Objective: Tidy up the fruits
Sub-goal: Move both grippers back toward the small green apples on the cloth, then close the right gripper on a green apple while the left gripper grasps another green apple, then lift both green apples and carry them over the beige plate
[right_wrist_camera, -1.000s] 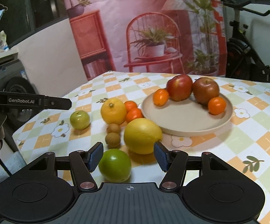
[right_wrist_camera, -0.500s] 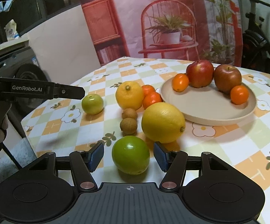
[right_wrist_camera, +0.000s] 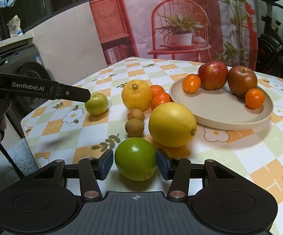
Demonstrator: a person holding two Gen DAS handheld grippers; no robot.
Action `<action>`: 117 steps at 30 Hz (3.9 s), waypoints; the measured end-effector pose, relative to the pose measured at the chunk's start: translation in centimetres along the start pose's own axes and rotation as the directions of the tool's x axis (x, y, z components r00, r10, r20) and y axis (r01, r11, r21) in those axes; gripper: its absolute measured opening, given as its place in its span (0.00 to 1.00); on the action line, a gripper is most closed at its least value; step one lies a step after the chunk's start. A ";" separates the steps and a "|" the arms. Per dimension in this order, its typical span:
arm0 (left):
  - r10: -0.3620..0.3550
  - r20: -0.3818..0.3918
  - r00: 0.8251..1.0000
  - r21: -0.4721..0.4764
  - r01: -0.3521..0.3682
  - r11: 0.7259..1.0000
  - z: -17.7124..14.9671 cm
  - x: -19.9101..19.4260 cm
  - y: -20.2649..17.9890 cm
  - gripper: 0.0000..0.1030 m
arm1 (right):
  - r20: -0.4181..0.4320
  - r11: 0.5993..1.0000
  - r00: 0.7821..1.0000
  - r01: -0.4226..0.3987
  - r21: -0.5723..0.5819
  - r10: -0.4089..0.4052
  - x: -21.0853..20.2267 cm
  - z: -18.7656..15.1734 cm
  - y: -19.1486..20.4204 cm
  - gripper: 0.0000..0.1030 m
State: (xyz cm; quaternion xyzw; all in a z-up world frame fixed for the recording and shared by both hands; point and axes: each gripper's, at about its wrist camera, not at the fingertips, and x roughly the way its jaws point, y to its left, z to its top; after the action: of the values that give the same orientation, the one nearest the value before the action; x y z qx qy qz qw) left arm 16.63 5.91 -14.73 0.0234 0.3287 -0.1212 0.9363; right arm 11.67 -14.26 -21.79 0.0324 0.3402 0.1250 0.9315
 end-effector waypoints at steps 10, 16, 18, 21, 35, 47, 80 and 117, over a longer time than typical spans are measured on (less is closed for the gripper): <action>0.002 0.000 1.000 -0.001 -0.002 1.000 0.0 0.0 0.0 0.55 | 0.001 1.000 1.000 -0.001 0.001 0.001 0.0 0.0 -0.1 0.41; 0.004 -0.001 1.000 -0.007 -0.004 1.000 -0.1 0.0 0.1 0.55 | 0.007 1.000 1.000 -0.016 0.010 0.016 -0.5 -0.1 0.0 0.41; 0.004 0.000 1.000 -0.008 -0.004 1.000 0.0 0.0 0.1 0.55 | 0.018 1.000 1.000 -0.019 0.006 0.019 -0.8 0.0 0.0 0.41; 0.004 0.000 1.000 -0.008 -0.004 1.000 0.0 0.0 0.1 0.59 | 0.045 1.000 0.999 -0.017 0.003 0.017 -1.5 0.2 0.0 0.41; 0.042 0.013 0.999 -0.008 -0.042 0.999 1.5 1.3 2.0 0.69 | 0.217 0.997 0.975 0.040 0.061 -0.053 -5.6 2.9 -3.5 0.41; 0.007 -0.104 0.995 -0.034 -0.011 0.999 1.1 5.9 3.4 0.71 | 0.230 0.981 0.962 0.109 0.159 -0.145 -5.8 2.3 -7.4 0.41; 0.004 -0.074 0.997 -0.012 -0.005 1.000 1.3 5.9 3.3 0.48 | 0.212 0.976 0.967 0.098 0.195 -0.139 -5.0 1.2 -7.8 0.41; -0.257 -0.166 0.952 0.203 0.288 0.936 9.6 16.4 -11.2 0.48 | 0.175 0.982 0.966 0.185 0.039 -0.189 -0.8 4.2 -13.6 0.41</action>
State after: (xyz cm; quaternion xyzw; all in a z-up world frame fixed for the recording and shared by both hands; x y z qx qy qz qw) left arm 32.14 -9.58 -16.98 0.0915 0.3763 -0.2843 0.8771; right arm 16.60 -27.49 -20.04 0.0217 0.2584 0.0293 0.9653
